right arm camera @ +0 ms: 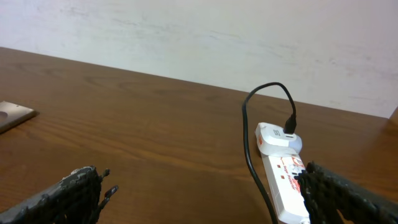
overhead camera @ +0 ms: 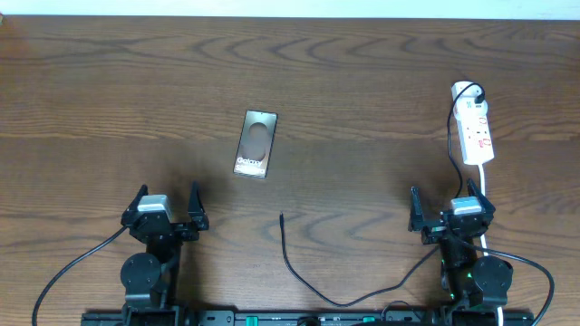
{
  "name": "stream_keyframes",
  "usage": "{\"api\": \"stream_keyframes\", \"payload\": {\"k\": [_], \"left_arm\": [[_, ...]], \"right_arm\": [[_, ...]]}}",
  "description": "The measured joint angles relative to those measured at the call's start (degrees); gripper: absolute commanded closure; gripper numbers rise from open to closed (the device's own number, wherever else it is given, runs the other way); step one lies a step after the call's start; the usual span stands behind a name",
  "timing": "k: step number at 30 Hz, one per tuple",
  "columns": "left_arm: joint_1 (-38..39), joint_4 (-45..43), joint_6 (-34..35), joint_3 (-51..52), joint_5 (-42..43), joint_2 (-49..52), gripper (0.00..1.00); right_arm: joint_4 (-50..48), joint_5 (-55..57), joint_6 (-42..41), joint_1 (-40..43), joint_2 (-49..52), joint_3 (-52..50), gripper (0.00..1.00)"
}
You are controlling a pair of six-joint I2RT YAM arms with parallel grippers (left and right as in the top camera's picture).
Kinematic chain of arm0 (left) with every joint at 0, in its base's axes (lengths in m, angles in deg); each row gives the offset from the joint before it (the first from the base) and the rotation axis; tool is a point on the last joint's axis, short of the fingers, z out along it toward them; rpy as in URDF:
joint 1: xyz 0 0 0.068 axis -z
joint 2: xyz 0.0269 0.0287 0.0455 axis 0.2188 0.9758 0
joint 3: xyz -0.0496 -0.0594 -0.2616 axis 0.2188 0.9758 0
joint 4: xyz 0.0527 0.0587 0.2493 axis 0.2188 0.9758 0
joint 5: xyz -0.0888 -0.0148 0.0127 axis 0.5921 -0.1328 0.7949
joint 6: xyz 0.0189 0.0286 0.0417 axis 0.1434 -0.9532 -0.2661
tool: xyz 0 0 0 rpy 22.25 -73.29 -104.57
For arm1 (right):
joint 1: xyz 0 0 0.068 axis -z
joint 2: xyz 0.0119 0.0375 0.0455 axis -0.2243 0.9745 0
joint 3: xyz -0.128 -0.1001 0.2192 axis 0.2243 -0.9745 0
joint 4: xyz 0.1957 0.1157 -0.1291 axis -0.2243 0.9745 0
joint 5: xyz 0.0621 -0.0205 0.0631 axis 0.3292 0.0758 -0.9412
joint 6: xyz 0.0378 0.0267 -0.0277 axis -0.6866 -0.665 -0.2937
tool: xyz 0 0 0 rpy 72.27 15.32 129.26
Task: Plug charger to phone and switch on socket
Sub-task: 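Move the left gripper forward toward the silver phone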
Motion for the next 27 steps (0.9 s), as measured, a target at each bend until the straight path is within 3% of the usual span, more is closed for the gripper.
{"api": "stream_keyframes", "payload": {"k": [20, 24, 27], "left_arm": [[0.0, 1.0, 0.0, -0.8, -0.2, 0.3, 0.07], [0.0, 2.3, -0.4, -4.5, -0.5, 4.8, 0.07], [0.0, 2.1, -0.5, -12.7, 0.8, 14.3, 0.07]], "right_arm": [[0.0, 0.0, 0.0, 0.0, 0.0, 0.0, 0.01], [0.0, 0.0, 0.0, 0.0, 0.0, 0.0, 0.01], [0.0, 0.0, 0.0, 0.0, 0.0, 0.0, 0.01]]}}
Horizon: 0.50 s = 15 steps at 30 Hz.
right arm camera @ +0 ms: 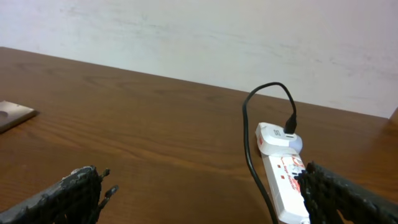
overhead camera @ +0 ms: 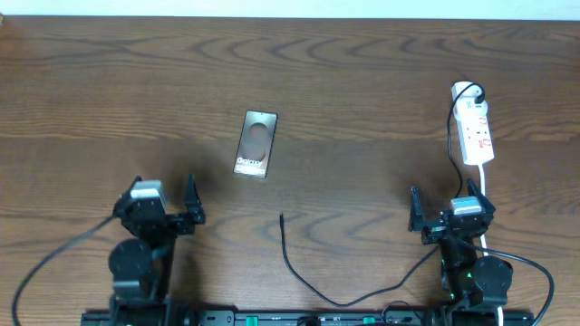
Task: Plug charger to phone and switch on socket
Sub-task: 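Move the left gripper forward toward the silver phone, then lower the open left gripper over the phone's long edges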
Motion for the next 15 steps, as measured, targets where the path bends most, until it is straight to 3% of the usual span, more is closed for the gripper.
{"api": "stream_keyframes", "payload": {"k": [5, 10, 15], "left_arm": [[0.0, 4.2, -0.2, -18.3, 7.1, 23.9, 0.07], [0.2, 20.7, -1.0, -47.9, 18.6, 54.2, 0.07], [0.3, 29.3, -3.2, -61.2, 20.9, 68.3, 0.07]], "right_arm": [[-0.1, 0.0, 0.0, 0.0, 0.3, 0.0, 0.01], [0.0, 0.0, 0.0, 0.0, 0.3, 0.0, 0.01], [0.0, 0.0, 0.0, 0.0, 0.3, 0.0, 0.01]]}}
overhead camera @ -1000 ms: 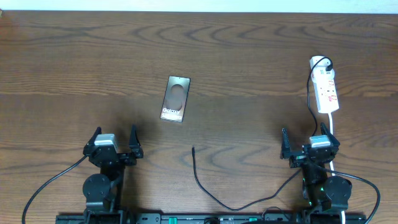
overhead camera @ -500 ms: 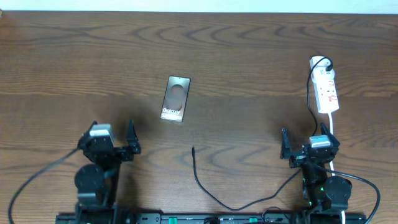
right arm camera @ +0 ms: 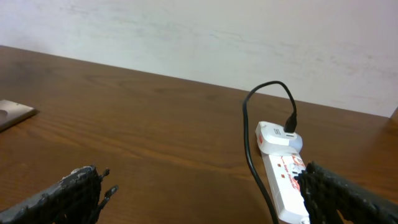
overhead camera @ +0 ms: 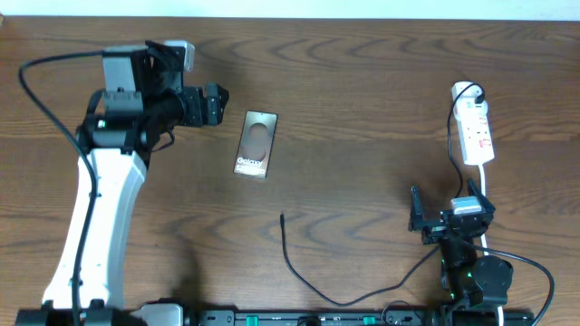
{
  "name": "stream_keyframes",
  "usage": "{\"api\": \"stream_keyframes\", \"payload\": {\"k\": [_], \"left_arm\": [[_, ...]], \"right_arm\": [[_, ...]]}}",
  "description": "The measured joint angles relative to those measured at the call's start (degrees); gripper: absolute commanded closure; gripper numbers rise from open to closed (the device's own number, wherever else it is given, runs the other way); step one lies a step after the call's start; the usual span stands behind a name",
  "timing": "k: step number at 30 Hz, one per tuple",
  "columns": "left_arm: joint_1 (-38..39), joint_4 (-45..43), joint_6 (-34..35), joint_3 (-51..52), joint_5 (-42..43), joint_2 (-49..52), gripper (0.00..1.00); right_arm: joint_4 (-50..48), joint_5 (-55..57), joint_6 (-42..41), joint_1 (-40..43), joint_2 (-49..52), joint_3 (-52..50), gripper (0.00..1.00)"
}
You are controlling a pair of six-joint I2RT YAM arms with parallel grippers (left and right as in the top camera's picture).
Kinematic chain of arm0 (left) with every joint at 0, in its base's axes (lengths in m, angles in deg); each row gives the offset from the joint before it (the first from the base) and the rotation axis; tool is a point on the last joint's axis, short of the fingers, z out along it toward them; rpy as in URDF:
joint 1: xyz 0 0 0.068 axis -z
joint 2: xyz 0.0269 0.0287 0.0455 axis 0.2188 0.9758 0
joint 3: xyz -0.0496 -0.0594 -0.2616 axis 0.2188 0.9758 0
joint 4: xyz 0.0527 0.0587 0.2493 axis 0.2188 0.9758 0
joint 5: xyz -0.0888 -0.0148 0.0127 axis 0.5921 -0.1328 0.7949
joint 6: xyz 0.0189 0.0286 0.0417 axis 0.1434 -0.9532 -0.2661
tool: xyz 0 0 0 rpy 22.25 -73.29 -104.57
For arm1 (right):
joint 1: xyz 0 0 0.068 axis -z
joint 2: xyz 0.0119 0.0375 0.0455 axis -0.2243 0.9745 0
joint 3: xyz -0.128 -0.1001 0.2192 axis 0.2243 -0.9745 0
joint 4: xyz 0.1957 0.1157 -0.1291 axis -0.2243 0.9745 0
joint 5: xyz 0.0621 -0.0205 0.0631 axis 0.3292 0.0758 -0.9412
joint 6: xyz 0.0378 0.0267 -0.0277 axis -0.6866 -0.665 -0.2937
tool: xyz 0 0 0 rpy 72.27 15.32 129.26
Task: Plug charger to phone and switch on socket
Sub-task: 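Lower the open left gripper over the phone's long edges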
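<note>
The phone (overhead camera: 256,144) lies flat left of the table's middle, and its corner (right arm camera: 12,115) shows at the left edge of the right wrist view. The black charger cable (overhead camera: 299,276) lies near the front, its free tip (overhead camera: 282,215) pointing away from me. A white power strip (overhead camera: 475,131) (right arm camera: 283,186) lies at the right, with a white adapter (overhead camera: 466,91) (right arm camera: 277,137) plugged in at its far end. My left gripper (overhead camera: 213,104) hangs open just left of the phone's far end. My right gripper (overhead camera: 450,213) (right arm camera: 205,199) rests open at the front right, holding nothing.
The brown wooden table (overhead camera: 362,81) ends at a pale wall at the back. The strip's own white lead (overhead camera: 485,195) runs toward me beside the right arm. A black wire (overhead camera: 54,63) loops from the left arm at the far left.
My left arm has gone from the front left of the table to the far left, its gripper now beside the phone. The right arm, phone, cable and strip are unchanged.
Both arms sat folded at the front edge with grippers open. The left gripper then stood slightly further left and turned. Now the left arm is stretched out to the far side, gripper next to the phone. The right arm stayed put throughout.
</note>
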Motion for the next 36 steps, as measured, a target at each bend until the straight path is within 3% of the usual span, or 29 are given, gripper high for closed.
{"api": "stream_keyframes", "payload": {"k": [12, 17, 21, 30, 36], "left_arm": [[0.7, 2.7, -1.2, -1.5, 0.2, 3.1, 0.02], [10.3, 5.8, -1.2, -2.1, -13.3, 3.1, 0.02], [16.7, 6.3, 0.1, -2.4, -18.8, 3.8, 0.02], [17.2, 7.5, 6.3, -3.3, -20.4, 19.8, 0.02], [17.2, 7.1, 9.3, -3.3, -19.5, 22.1, 0.02]], "right_arm": [[0.0, 0.0, 0.0, 0.0, 0.0, 0.0, 0.01], [0.0, 0.0, 0.0, 0.0, 0.0, 0.0, 0.01], [0.0, 0.0, 0.0, 0.0, 0.0, 0.0, 0.01], [0.0, 0.0, 0.0, 0.0, 0.0, 0.0, 0.01], [0.0, 0.0, 0.0, 0.0, 0.0, 0.0, 0.01]]}}
